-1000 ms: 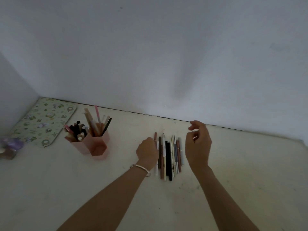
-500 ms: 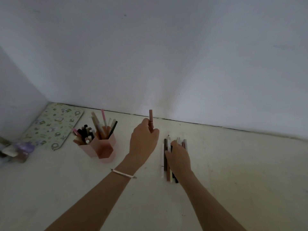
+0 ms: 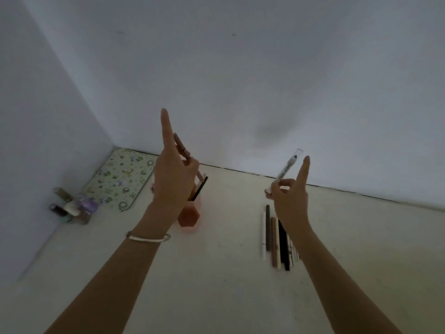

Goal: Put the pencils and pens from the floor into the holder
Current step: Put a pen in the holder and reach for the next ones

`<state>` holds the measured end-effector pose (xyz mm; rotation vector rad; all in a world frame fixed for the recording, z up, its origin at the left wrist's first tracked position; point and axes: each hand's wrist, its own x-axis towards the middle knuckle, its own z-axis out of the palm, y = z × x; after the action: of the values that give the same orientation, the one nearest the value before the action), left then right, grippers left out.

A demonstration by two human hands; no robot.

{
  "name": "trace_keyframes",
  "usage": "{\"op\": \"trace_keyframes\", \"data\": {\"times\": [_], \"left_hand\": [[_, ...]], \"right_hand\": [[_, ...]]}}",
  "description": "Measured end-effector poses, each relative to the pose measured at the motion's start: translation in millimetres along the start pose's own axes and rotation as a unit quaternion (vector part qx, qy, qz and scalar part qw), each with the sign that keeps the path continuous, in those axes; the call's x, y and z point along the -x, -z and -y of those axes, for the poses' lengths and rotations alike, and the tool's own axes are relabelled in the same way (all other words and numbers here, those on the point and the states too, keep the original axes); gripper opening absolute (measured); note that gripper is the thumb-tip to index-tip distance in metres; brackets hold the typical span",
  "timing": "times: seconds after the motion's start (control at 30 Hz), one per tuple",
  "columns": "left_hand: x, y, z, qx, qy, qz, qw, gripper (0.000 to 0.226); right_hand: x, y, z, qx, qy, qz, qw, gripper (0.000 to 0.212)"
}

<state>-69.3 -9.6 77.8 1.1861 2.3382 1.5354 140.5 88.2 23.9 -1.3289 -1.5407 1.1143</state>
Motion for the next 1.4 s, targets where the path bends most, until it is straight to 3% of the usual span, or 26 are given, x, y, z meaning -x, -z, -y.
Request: {"op": "trace_keyframes", "data": {"times": [0.1, 0.23, 0.3, 0.4, 0.5, 0.73, 0.87, 1.0, 1.13, 1.23, 1.33, 1.4], "left_hand": [[-6, 8, 13, -0.099, 0.031, 0.052, 0.993, 0.067], [-3, 3, 26, -0.202, 0.002, 0.076, 0.976, 0.03], [-3, 0, 31, -0.27, -0.021, 0.075, 0.96, 0.019], [-4, -3, 38, -0.343, -0.042, 0.07, 0.936, 0.026], [-8, 6, 37, -0.283, -0.023, 0.05, 0.958, 0.041], [-22, 41, 33, -0.154, -0.011, -0.008, 0.988, 0.047], [-20, 53, 36, -0.133, -0.012, -0.003, 0.991, 0.043], [-16, 57, 36, -0.125, -0.016, 0.006, 0.992, 0.04], [2, 41, 1, -0.079, -0.084, -0.017, 0.993, 0.03], [36, -9, -34, -0.041, -0.121, 0.087, 0.988, 0.015], [74, -81, -24, -0.12, 0.0, 0.276, 0.954, 0.012], [94, -117, -6, -0.155, 0.09, 0.356, 0.917, 0.021]], "right_hand": [[8, -19, 21, -0.053, 0.019, 0.019, 0.998, 0.099], [23, -42, 31, -0.05, 0.045, 0.048, 0.997, 0.104], [28, -50, 29, -0.056, 0.044, 0.061, 0.996, 0.103], [34, -58, 28, -0.063, 0.044, 0.07, 0.995, 0.099], [39, -67, 32, -0.044, 0.064, 0.07, 0.995, 0.094], [56, -128, 20, 0.056, 0.182, 0.08, 0.978, 0.091], [57, -153, 7, 0.151, 0.207, 0.091, 0.962, 0.059], [62, -158, -3, 0.224, 0.295, 0.063, 0.927, 0.038], [45, -127, 6, 0.153, 0.275, -0.033, 0.948, 0.043], [14, -80, 21, 0.091, 0.225, -0.137, 0.96, 0.046], [-5, -31, 25, 0.085, 0.173, -0.176, 0.966, 0.046], [-8, -2, 18, 0.101, 0.148, -0.174, 0.968, 0.045]]}}
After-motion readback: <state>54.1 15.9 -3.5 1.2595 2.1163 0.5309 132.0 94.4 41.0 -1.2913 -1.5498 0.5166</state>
